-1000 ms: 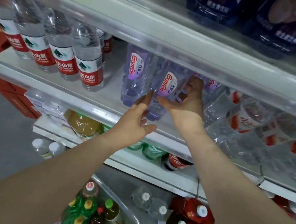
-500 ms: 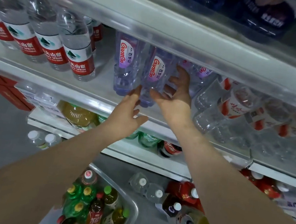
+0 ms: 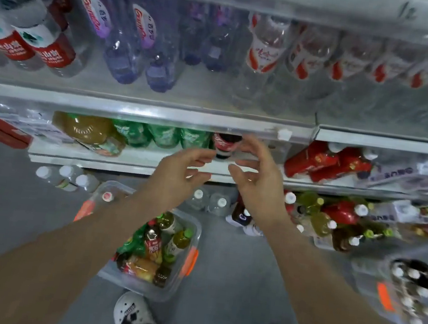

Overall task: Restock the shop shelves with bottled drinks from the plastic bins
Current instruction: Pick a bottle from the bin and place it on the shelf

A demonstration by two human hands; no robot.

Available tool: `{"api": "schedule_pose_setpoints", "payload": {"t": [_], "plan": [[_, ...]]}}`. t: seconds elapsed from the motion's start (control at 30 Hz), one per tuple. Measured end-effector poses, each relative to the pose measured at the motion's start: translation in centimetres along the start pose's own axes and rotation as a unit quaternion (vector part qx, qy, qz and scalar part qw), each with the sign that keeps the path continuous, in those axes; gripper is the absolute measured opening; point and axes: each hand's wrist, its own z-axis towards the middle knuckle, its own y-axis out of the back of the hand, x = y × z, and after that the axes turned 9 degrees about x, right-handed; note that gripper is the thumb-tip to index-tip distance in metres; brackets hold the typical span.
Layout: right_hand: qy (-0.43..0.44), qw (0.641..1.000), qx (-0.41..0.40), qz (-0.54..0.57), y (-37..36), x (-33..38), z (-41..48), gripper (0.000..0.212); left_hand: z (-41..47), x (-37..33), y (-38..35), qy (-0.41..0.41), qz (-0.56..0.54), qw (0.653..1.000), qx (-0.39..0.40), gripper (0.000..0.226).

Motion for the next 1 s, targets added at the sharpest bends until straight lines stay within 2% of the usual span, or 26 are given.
{"api": "schedule_pose_setpoints", "payload": {"t": [0.23, 0.5, 0.63, 1.0], "plan": [[-0.041, 0.999, -0.025, -0.001, 8.6, -6.7, -7.5, 0.059, 0.9, -2.6, -12.1, -0.007, 0.025, 0.999, 0.02, 0.042], [-0.089, 0.992, -0.085, 0.017, 23.3, -14.1, -19.3, 0.045, 1.7, -7.0, -30.5, -0.002, 0.053, 0.99, 0.13, 0.042], [-0.131, 0.986, -0.099, -0.029, 30.2, -17.6, -25.5, 0.051, 2.1, -9.6, -39.1, 0.0, 0.066, 0.982, 0.179, 0.037], [-0.203, 0.955, -0.216, 0.005, 43.5, -23.6, -37.1, 0.049, 3.8, -17.8, -57.9, -0.036, 0.079, 0.946, 0.313, 0.04]]}}
